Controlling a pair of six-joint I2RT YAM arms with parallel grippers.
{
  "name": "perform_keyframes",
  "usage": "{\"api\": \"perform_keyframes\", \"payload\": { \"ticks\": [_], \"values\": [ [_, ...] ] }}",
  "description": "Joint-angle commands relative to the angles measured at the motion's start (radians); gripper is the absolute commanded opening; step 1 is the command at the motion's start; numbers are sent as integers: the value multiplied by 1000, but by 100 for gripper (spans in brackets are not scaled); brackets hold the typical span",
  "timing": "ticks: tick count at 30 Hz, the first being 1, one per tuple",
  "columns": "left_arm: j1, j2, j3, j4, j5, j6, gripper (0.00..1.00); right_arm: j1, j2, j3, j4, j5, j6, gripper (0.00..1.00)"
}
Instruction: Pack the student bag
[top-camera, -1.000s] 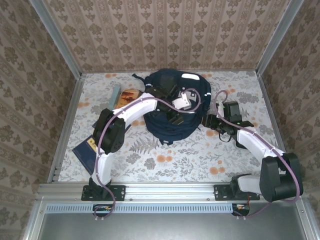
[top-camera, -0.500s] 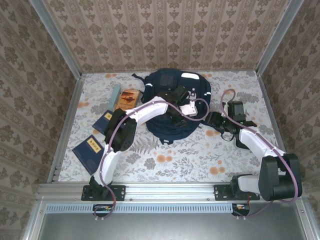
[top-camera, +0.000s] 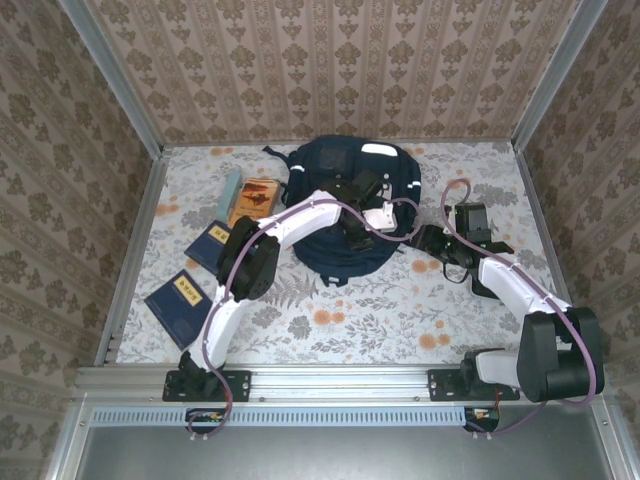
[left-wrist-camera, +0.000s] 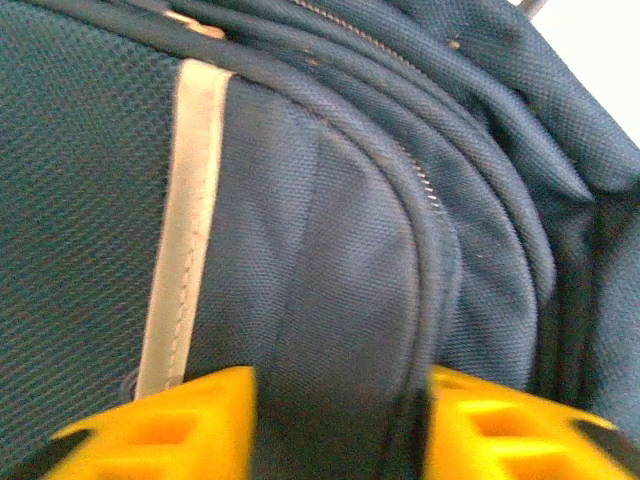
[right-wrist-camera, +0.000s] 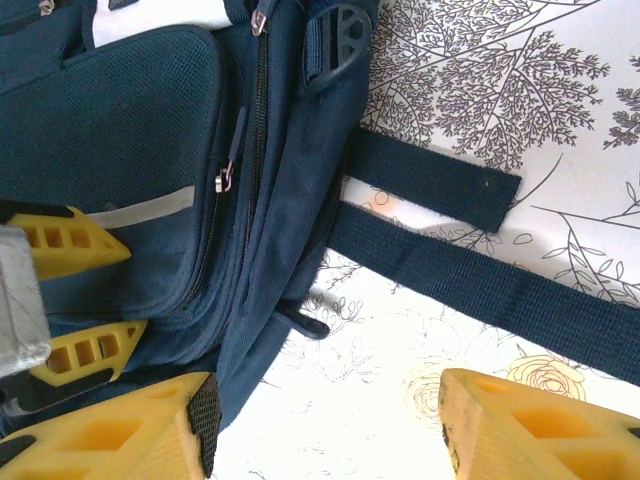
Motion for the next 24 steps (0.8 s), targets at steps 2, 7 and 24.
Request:
{"api": "perform_keyframes", "payload": {
  "ticks": [2, 7, 24],
  "values": [
    [8, 32, 33, -37, -51, 25, 18, -3, -10, 28, -39, 29, -30, 60],
    [14, -60, 0, 12, -46, 21, 3, -4, -25, 24, -34, 17, -87, 57],
    [81, -418, -213, 311, -52, -69, 0, 36, 86, 191, 21, -368, -278, 61]
  ]
}}
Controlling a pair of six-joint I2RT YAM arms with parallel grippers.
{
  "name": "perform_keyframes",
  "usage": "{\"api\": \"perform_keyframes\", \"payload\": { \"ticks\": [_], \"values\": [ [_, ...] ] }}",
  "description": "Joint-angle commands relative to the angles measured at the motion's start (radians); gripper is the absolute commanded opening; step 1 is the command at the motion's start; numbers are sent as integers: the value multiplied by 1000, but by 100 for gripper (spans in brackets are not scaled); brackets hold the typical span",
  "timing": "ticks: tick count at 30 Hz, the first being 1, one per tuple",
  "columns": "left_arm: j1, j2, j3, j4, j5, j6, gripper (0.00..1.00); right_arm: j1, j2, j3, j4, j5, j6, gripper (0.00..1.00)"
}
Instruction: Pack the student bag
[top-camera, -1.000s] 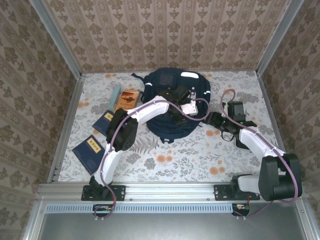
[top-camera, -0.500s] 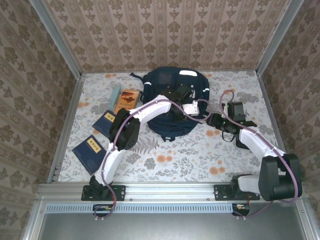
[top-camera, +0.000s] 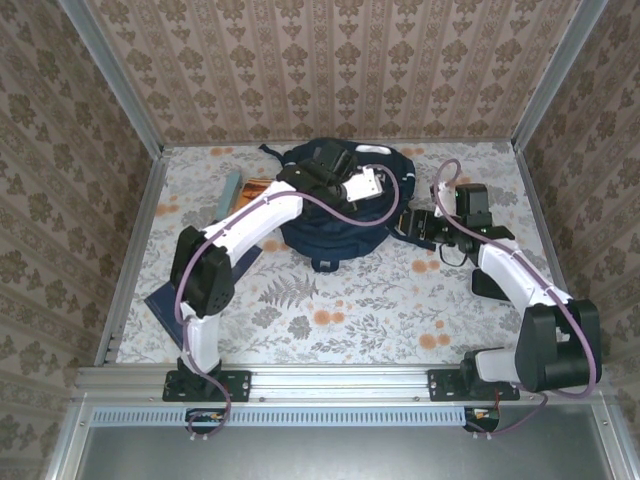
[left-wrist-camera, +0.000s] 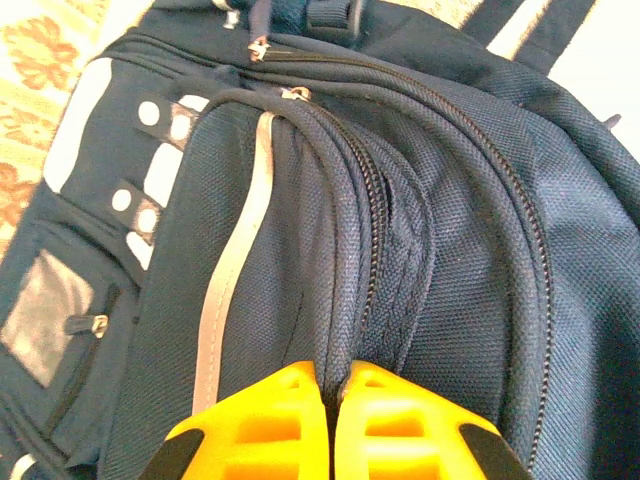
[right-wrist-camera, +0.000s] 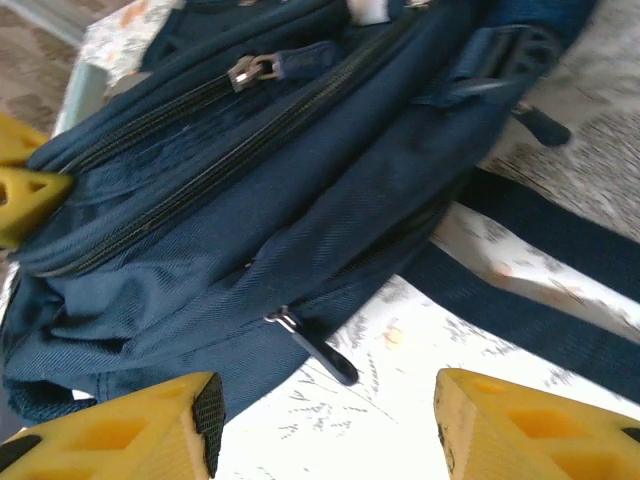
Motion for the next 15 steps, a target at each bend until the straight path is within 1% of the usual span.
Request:
{"api": "perform_keyframes", "payload": {
  "ticks": [1, 3, 5, 7, 12, 15],
  "values": [
    [11, -71, -22, 125, -34, -59, 0, 20, 35, 43, 7, -108, -98, 61],
    [17, -86, -31, 151, -34, -72, 0, 24, 48, 52, 8, -128, -120, 61],
    [19, -98, -38, 167, -31, -83, 0, 27, 96, 62, 15, -151, -137, 60],
    [23, -105, -40, 173, -33, -86, 0, 29, 117, 66, 29, -153, -150, 60],
    [22, -115, -44, 193, -57, -99, 0, 31, 180, 78, 25, -156, -202, 54],
    [23, -133, -65, 228, -77, -109, 0, 31, 209, 72, 38, -152, -208, 54]
  ]
}}
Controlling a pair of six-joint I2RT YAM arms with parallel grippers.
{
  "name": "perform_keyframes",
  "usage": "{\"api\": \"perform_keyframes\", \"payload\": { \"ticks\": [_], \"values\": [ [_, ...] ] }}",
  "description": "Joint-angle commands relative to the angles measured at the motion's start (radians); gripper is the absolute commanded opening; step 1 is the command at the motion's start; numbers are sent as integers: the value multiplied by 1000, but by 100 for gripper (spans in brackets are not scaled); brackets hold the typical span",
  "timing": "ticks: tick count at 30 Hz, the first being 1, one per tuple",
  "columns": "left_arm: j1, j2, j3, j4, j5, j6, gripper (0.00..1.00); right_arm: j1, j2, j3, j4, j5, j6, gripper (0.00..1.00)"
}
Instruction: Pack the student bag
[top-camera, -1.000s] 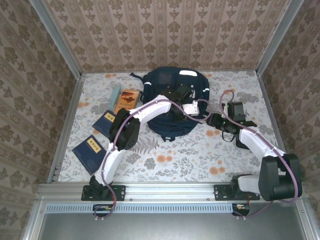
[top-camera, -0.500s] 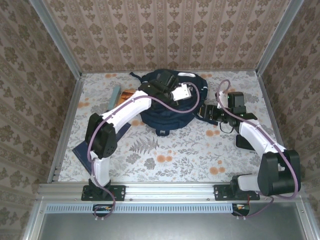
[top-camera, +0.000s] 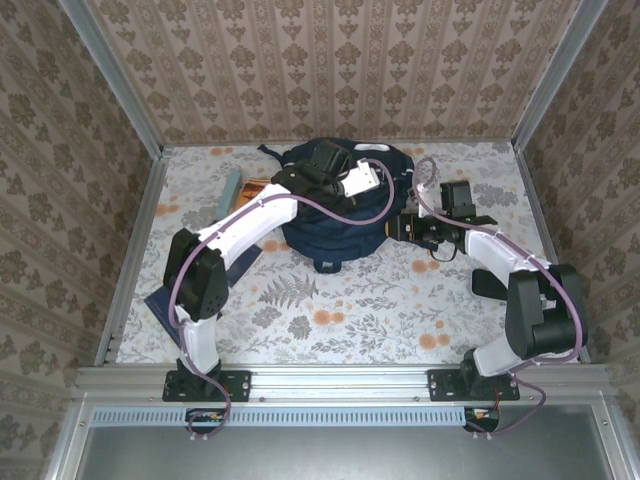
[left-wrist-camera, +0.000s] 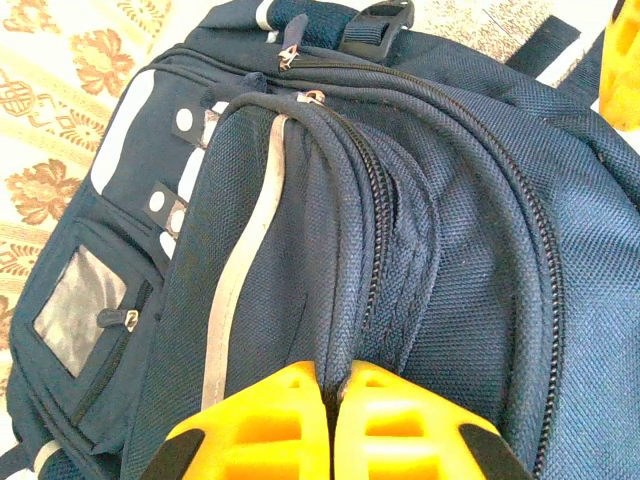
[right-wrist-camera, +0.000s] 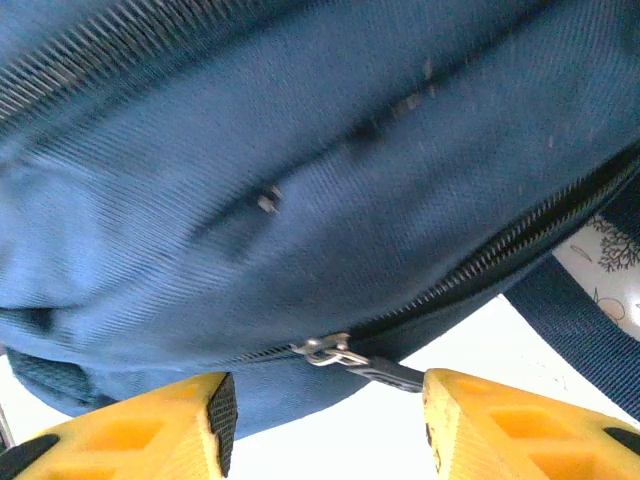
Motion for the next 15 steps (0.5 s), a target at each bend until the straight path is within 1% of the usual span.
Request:
{"api": "perform_keyframes", "payload": {
  "ticks": [1, 5, 10, 12, 15],
  "values": [
    [14, -95, -8, 127, -51, -47, 0, 4, 31, 20, 26, -35, -46, 55],
    [15, -109, -17, 127, -39, -49, 0, 4, 58, 47, 25, -48, -70, 59],
    [14, -114, -21, 119, -37, -48, 0, 4, 91, 91, 7, -91, -117, 59],
    [14, -115, -19, 116, -34, -48, 0, 4, 104, 107, -2, -116, -133, 57],
    [14, -113, -16, 117, -35, -52, 0, 6, 116, 119, -20, -149, -142, 48]
  ]
}}
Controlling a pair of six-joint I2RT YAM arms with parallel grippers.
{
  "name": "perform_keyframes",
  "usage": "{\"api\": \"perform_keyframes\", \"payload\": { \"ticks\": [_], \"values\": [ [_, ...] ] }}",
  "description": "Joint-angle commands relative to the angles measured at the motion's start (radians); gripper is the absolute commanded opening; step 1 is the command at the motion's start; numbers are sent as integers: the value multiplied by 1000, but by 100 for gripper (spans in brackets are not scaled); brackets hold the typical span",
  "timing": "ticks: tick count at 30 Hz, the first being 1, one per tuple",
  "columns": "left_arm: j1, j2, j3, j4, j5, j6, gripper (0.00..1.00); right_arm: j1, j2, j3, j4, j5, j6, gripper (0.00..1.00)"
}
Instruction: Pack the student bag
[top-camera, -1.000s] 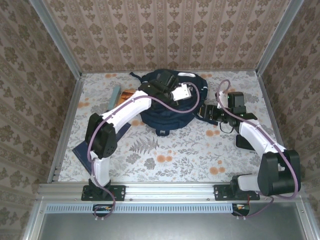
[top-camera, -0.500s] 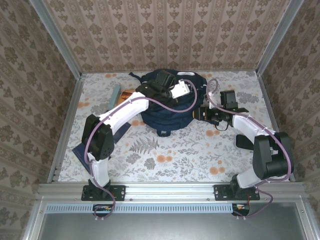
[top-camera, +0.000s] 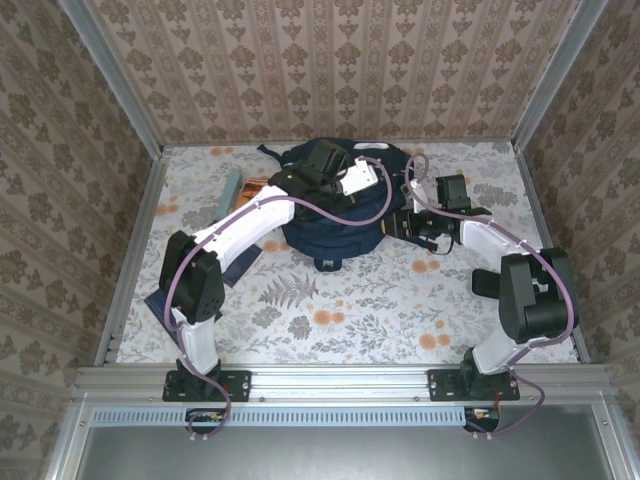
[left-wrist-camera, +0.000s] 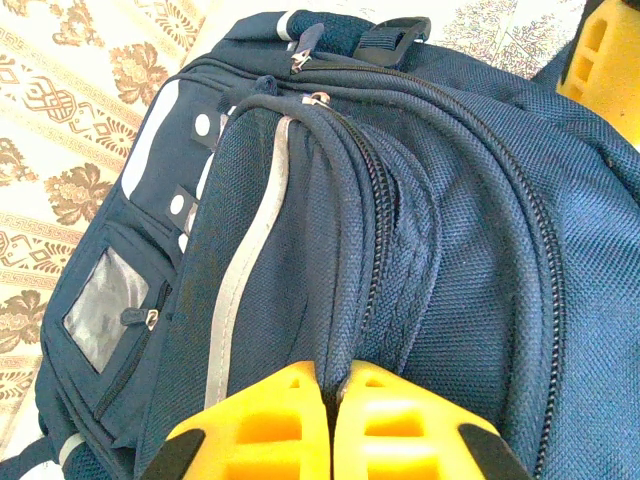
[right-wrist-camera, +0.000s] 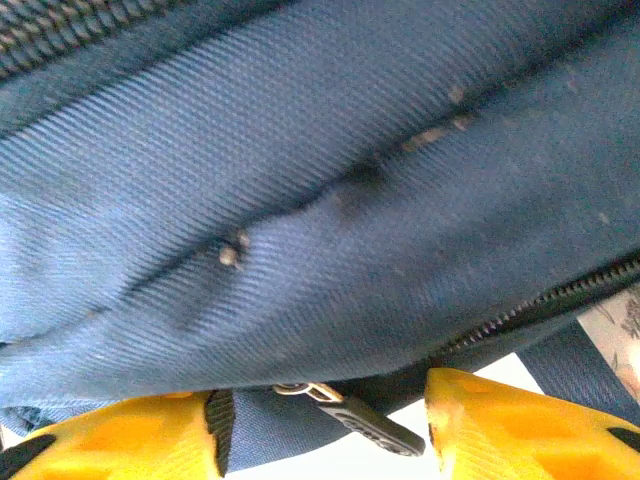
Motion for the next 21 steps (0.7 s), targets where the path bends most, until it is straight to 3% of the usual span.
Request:
{"api": "perform_keyframes", "payload": {
  "ticks": [1, 10, 16, 21],
  "values": [
    [14, -85, 16, 86, -24, -42, 0, 8, 17, 31, -26, -80, -42, 44],
    [14, -59, 31, 103, -40, -65, 0, 68, -60, -56, -5, 56, -22, 8],
    [12, -53, 35, 109, -50, -101, 0, 106, -112, -101, 43, 94, 17, 0],
    [8, -42, 45, 123, -41, -172, 0, 192, -190, -166, 127, 129, 87, 0]
  ]
}}
